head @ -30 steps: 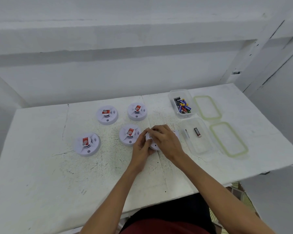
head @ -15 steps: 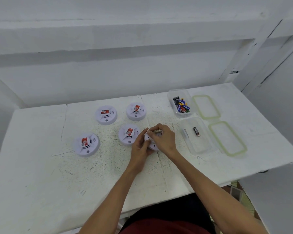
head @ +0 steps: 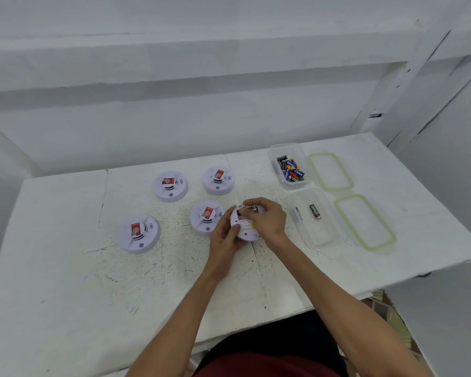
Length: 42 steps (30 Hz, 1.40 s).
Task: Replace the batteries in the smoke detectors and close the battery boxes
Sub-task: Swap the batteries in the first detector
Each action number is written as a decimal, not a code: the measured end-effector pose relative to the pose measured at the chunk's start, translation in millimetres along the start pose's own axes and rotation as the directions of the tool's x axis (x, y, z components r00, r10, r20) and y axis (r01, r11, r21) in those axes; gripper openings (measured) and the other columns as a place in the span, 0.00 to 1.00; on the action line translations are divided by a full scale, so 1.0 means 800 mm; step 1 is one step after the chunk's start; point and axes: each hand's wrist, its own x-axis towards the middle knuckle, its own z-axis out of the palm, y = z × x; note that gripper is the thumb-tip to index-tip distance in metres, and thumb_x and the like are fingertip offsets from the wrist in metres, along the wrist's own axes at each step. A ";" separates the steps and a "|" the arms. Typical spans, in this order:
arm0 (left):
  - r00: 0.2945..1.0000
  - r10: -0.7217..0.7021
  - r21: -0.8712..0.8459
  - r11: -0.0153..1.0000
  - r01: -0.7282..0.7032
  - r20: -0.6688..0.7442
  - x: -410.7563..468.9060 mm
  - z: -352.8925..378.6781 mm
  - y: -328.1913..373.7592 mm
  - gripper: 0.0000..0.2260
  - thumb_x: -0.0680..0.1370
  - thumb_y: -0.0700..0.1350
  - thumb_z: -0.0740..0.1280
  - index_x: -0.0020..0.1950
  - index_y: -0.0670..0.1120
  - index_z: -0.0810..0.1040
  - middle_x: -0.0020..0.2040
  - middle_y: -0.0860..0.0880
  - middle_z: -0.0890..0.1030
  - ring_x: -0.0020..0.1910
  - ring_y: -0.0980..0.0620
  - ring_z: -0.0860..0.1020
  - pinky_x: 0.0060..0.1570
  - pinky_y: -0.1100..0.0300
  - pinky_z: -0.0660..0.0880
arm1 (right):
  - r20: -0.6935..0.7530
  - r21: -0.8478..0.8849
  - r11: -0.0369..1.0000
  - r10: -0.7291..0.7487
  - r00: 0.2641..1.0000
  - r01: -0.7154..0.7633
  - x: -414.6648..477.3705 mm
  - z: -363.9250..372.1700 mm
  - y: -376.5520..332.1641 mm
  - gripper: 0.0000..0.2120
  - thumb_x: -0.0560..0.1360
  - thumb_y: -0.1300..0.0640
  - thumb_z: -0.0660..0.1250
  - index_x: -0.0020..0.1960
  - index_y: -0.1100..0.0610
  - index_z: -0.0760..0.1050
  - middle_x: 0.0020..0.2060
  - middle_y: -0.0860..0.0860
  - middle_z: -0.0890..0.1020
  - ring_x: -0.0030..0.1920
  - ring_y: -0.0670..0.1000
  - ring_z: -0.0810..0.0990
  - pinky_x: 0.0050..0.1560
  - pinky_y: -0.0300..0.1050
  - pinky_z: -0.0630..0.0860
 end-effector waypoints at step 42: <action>1.000 -0.004 0.108 0.994 0.003 0.009 0.001 0.003 0.002 0.18 0.86 0.40 0.61 0.73 0.56 0.74 0.68 0.54 0.81 0.68 0.48 0.80 0.64 0.42 0.79 | 0.064 -0.868 0.494 0.195 0.979 -0.042 0.198 -0.103 0.003 0.15 0.77 0.56 0.56 0.33 0.55 0.58 0.34 0.54 0.68 0.30 0.52 0.64 0.35 0.44 0.63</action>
